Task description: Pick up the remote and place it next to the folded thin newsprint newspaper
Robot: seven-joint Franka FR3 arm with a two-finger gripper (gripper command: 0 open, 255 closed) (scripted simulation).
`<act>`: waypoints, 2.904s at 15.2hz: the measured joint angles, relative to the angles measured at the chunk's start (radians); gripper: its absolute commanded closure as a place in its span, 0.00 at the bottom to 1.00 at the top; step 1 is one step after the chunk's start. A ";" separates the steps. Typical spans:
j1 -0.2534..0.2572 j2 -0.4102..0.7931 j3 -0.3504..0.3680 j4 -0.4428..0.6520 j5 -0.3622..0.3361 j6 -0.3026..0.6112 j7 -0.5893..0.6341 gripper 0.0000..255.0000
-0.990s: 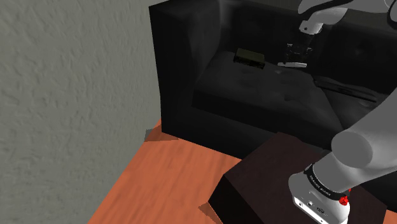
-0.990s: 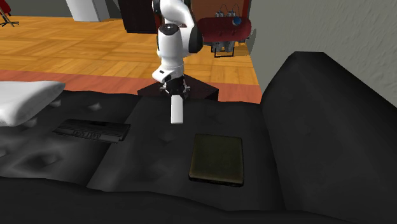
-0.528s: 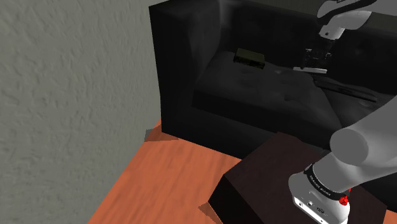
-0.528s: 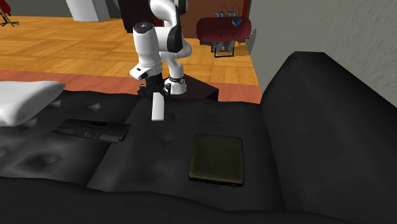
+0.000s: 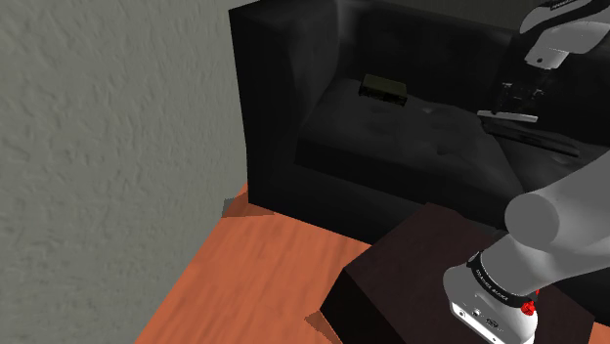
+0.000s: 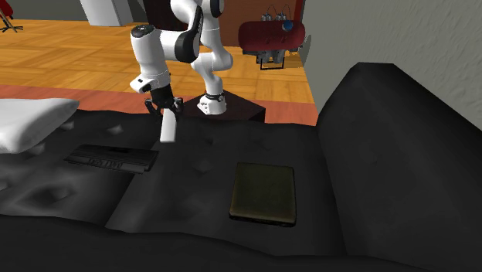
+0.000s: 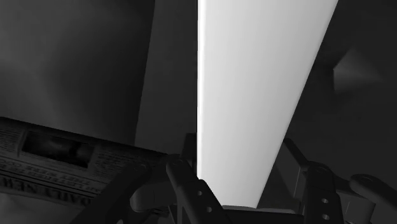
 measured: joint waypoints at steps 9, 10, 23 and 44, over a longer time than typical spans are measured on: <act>-0.081 0.033 -0.066 0.001 0.010 0.030 -0.151 1.00; -0.082 0.037 -0.066 -0.010 0.012 0.045 -0.154 1.00; -0.092 0.119 -0.060 -0.095 0.055 0.204 -0.181 1.00; -0.084 0.073 -0.064 -0.035 0.031 0.103 -0.163 0.00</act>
